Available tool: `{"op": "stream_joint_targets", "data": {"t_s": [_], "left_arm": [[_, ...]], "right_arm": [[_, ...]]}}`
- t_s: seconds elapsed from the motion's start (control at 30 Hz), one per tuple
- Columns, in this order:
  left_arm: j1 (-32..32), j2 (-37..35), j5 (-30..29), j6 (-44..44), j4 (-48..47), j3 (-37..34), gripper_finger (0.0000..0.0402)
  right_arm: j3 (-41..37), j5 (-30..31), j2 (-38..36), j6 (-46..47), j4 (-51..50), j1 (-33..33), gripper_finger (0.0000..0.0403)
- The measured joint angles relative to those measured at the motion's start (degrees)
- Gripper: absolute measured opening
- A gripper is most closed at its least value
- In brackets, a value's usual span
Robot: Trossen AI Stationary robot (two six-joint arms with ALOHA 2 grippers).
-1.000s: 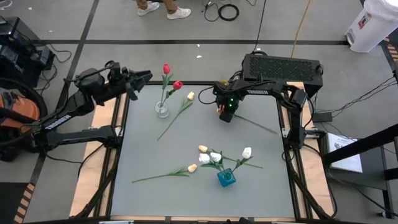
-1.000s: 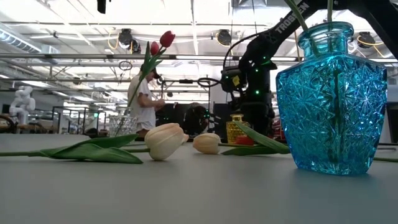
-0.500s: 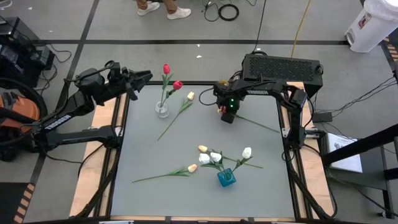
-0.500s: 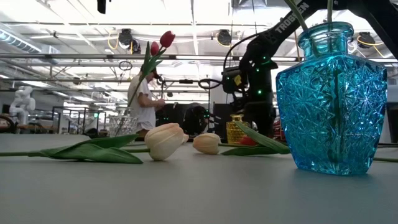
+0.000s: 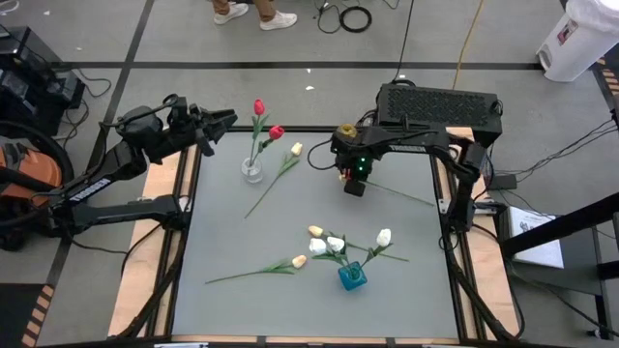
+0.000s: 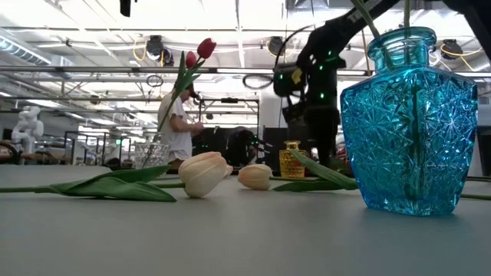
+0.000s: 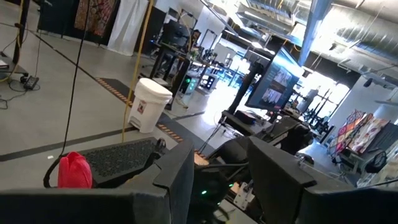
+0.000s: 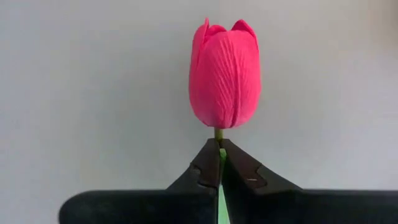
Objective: Sort flowers into vase by color
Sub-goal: Put the red tulip into the transparent vase
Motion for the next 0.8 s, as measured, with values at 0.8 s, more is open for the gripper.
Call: {"op": "stream_joint_targets", "data": {"t_s": [0.8], "left_arm": [[0.0,-0.01,0.02,2.87,0.0,0.0,0.0155]], "right_arm": [[26.83,-1.47,-14.16,6.8,-7.73,6.92,0.0]]}}
